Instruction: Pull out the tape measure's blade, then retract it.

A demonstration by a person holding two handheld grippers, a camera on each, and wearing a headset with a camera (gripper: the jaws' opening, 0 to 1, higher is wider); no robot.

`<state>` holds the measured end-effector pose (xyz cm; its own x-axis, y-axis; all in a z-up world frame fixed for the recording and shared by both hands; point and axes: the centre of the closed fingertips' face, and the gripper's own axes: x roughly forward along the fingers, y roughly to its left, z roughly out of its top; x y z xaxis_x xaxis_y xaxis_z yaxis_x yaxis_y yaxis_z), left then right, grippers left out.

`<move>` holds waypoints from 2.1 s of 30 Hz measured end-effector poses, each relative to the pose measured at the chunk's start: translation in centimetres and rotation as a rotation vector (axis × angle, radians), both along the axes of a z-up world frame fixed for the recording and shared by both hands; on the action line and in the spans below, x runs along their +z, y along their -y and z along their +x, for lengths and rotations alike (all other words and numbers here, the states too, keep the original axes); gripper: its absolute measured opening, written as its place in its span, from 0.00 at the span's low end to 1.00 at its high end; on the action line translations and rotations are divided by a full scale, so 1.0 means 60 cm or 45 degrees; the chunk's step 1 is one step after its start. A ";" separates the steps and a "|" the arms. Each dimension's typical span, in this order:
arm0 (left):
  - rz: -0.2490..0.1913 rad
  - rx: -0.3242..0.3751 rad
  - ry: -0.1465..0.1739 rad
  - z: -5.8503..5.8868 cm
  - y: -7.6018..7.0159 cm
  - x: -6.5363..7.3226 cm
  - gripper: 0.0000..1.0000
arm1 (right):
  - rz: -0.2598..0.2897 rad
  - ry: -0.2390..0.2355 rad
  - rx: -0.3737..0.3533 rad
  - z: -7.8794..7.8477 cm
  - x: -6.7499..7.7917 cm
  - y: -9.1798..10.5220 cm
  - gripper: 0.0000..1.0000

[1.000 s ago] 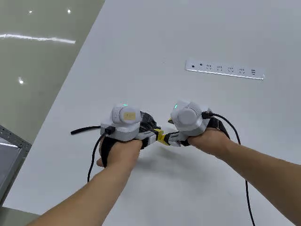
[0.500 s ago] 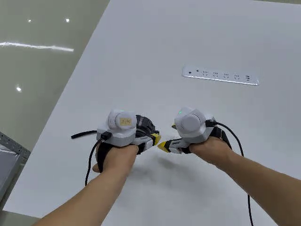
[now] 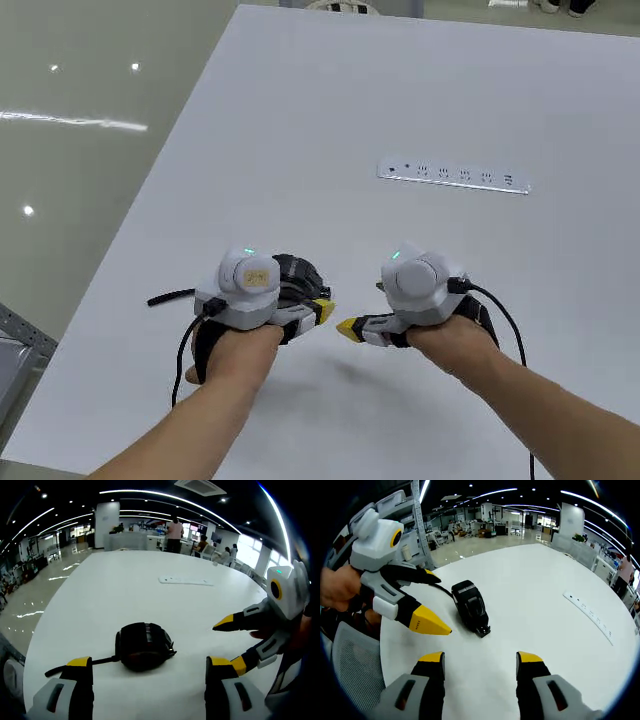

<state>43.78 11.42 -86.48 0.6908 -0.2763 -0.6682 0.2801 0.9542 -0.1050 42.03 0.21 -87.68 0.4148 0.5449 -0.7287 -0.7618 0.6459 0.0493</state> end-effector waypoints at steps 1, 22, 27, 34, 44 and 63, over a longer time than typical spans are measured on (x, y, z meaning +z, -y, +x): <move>0.000 -0.001 0.003 -0.003 -0.001 0.002 0.90 | 0.003 -0.007 -0.014 -0.005 0.002 0.004 0.59; 0.021 -0.030 0.003 -0.051 -0.009 0.023 0.94 | 0.070 0.015 -0.211 -0.058 0.063 0.061 0.67; 0.019 -0.034 0.005 -0.055 -0.009 0.025 0.95 | 0.076 0.019 -0.227 -0.062 0.069 0.065 0.69; 0.020 -0.055 0.006 -0.083 -0.010 0.040 0.96 | 0.095 0.029 -0.270 -0.085 0.091 0.074 0.73; 0.021 -0.080 0.001 -0.108 -0.015 0.049 0.98 | 0.111 0.023 -0.313 -0.104 0.103 0.087 0.77; 0.003 -0.097 0.001 -0.149 -0.027 0.068 1.00 | 0.145 0.025 -0.409 -0.151 0.136 0.114 0.84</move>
<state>34.81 13.03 -82.41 0.6684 -0.3266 -0.6683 0.3523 0.9303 -0.1023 32.99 -6.62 -79.50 0.5914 0.4617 -0.6611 -0.5220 0.8441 0.1225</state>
